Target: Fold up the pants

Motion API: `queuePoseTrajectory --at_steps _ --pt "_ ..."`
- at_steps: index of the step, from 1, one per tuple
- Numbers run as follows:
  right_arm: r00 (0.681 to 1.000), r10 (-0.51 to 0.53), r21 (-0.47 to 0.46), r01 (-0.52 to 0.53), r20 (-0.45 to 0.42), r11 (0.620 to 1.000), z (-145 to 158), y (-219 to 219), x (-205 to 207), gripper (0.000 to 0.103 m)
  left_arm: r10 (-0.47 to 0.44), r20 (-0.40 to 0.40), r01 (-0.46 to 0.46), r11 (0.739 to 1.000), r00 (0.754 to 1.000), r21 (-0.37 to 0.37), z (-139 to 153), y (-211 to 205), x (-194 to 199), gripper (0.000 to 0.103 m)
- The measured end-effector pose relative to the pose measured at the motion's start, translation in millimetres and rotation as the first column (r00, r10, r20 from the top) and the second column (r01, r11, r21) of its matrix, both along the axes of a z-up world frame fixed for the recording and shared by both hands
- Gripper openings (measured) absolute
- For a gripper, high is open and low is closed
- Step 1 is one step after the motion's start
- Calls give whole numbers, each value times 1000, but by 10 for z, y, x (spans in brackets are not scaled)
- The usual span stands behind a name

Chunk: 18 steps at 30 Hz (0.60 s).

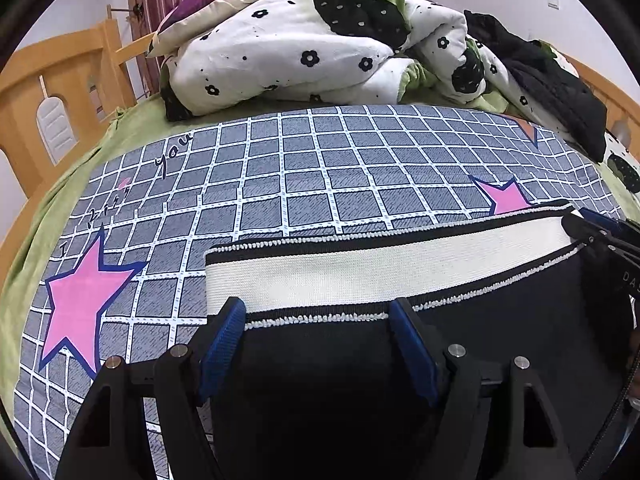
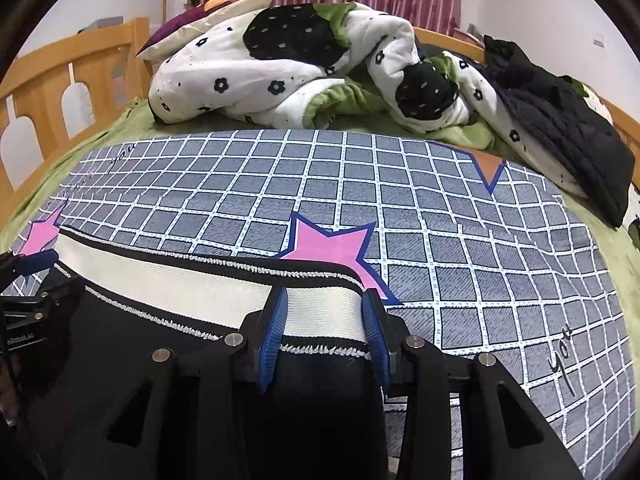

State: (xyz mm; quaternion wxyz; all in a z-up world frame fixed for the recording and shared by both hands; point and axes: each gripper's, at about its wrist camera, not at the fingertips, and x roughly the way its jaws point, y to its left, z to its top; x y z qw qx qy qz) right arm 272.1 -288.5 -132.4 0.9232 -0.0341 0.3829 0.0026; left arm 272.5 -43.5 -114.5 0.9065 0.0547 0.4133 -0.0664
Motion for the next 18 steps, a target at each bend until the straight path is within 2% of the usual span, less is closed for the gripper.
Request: queuePoseTrajectory --at_steps 10,14,18 --pt "1000 4 -9 -4 5 1000 -16 36 -43 37 6 -25 -6 1000 1000 -4 12 32 -91 74" --pt "1000 -3 5 3 9 1000 -7 13 -59 38 16 -47 -17 999 999 -27 8 91 -204 74" --pt "1000 -17 7 17 0 1000 24 4 -91 41 6 -70 -7 1000 998 -14 4 128 -384 74"
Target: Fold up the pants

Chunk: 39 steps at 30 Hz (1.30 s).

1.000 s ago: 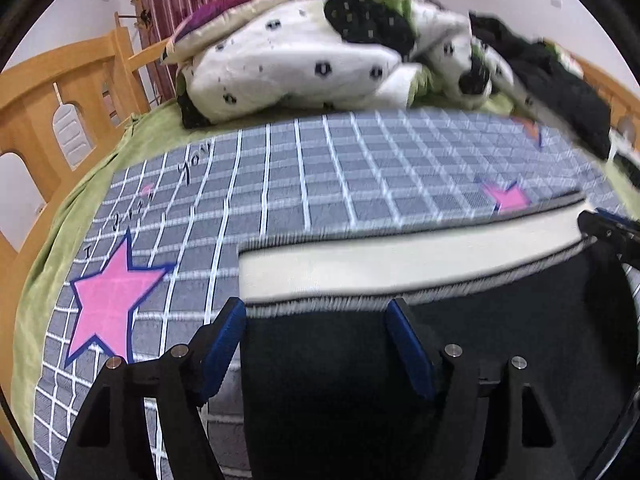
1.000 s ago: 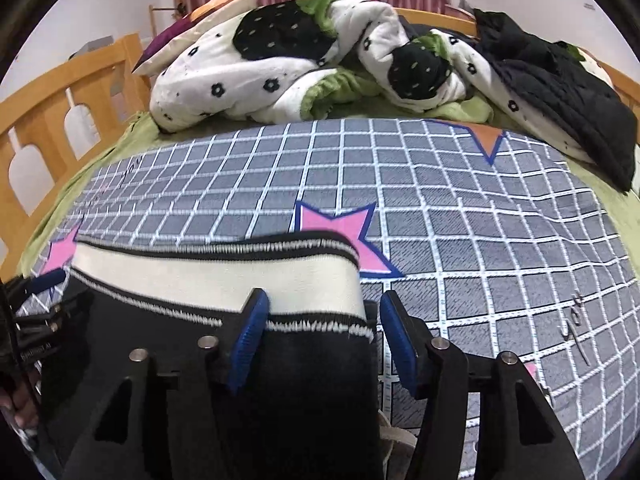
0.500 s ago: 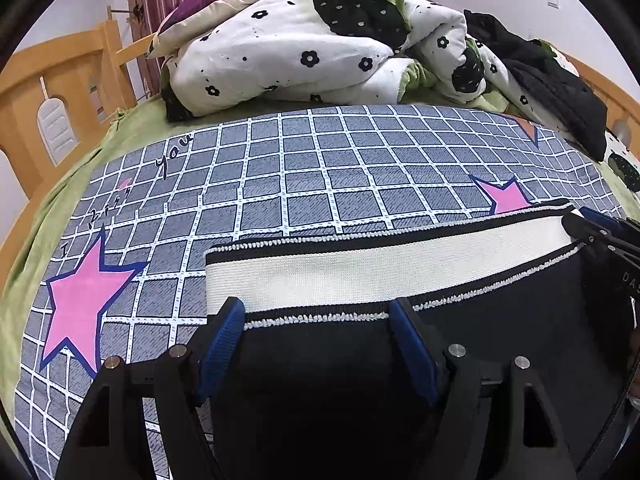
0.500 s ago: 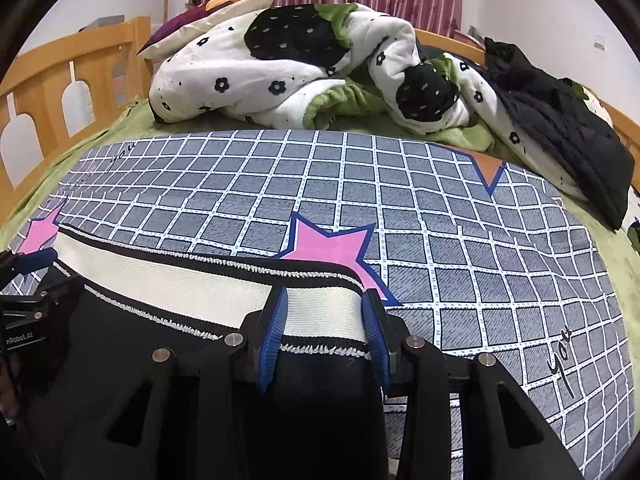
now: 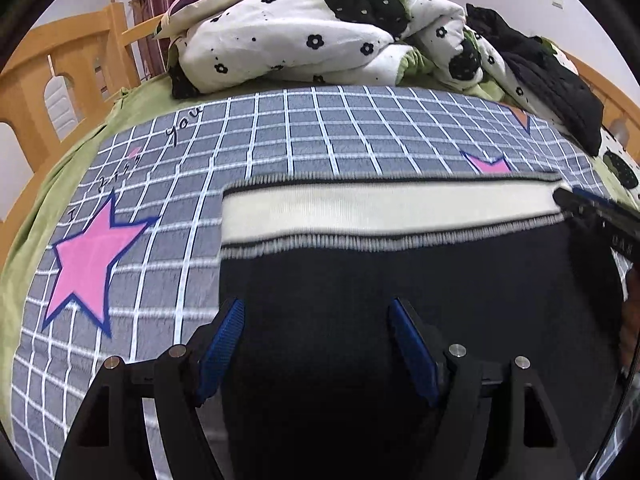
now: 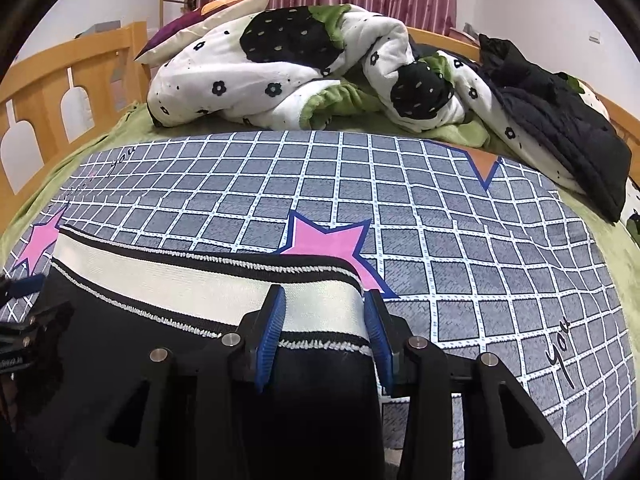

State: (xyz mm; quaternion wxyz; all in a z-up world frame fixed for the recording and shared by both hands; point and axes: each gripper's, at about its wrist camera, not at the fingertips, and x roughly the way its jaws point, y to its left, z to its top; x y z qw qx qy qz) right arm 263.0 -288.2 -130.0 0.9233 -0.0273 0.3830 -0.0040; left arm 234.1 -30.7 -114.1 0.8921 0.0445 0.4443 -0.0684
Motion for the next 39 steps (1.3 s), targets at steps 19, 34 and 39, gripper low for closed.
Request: queuePoseTrajectory --at_steps 19,34,39 --pt "996 -52 -54 48 -75 997 104 -127 -1225 46 -6 -61 6 1000 998 -2 110 142 -1298 74" --pt "991 -25 27 28 -135 999 198 192 -2222 46 65 -12 -66 995 998 -74 453 157 -2044 73" --pt "997 -39 106 46 -64 993 590 118 -2540 53 79 77 -73 994 994 -78 879 64 -2288 74"
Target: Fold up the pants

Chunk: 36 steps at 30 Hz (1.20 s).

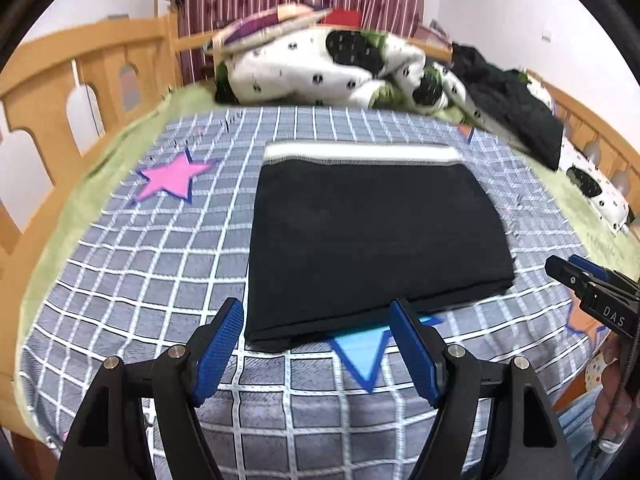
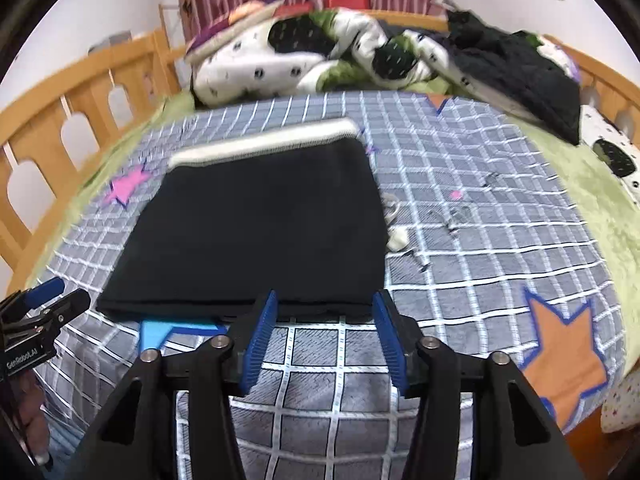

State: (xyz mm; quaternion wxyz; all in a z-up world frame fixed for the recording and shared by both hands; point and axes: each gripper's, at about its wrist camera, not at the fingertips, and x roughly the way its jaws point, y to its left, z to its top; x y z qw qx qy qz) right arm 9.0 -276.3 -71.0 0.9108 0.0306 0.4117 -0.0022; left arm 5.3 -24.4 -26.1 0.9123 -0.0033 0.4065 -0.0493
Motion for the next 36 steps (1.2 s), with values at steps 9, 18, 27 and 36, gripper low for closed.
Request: queuePoseTrajectory --at_steps 9,18,27,36 --pt "996 -30 -50 34 80 998 534 -64 -438 70 29 38 -29 1000 999 4 364 -81 -388 75" --pt "994 16 -98 -5 107 995 545 44 -798 95 46 36 -47 999 998 24 357 -93 -603 81" --pt "993 11 -85 -1 120 996 583 -10 -839 95 51 37 -52 998 998 23 338 -53 -656 81" --pt "993 27 -89 -17 115 996 564 -5 -828 95 52 38 -53 998 998 22 334 -63 -667 81"
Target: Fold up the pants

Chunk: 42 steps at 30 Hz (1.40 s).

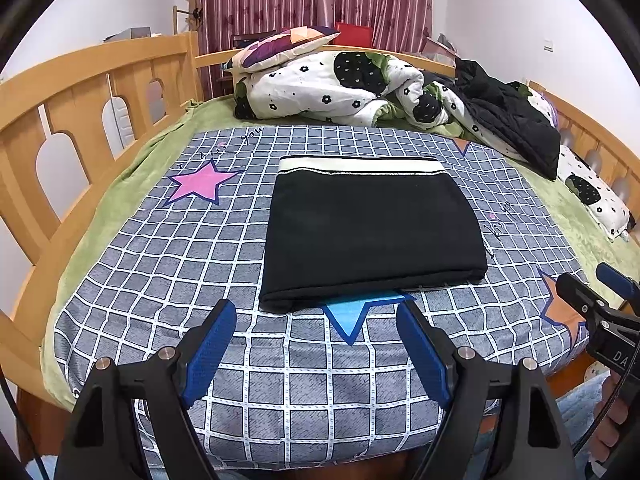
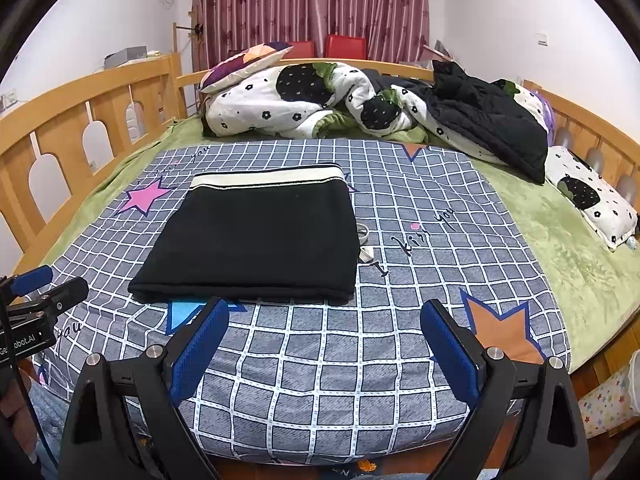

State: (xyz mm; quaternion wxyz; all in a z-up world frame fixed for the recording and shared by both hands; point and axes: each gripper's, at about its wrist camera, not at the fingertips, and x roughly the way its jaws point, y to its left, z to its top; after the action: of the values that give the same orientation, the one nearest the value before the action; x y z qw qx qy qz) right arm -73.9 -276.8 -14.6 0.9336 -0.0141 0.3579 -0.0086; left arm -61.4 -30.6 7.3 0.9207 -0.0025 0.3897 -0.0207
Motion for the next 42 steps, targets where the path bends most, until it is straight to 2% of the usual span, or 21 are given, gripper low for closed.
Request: queuePoseTrajectory --at_steps 42 --pt "999 -32 27 31 5 999 10 -187 15 95 -10 3 10 1000 1000 -5 5 -45 -24 81"
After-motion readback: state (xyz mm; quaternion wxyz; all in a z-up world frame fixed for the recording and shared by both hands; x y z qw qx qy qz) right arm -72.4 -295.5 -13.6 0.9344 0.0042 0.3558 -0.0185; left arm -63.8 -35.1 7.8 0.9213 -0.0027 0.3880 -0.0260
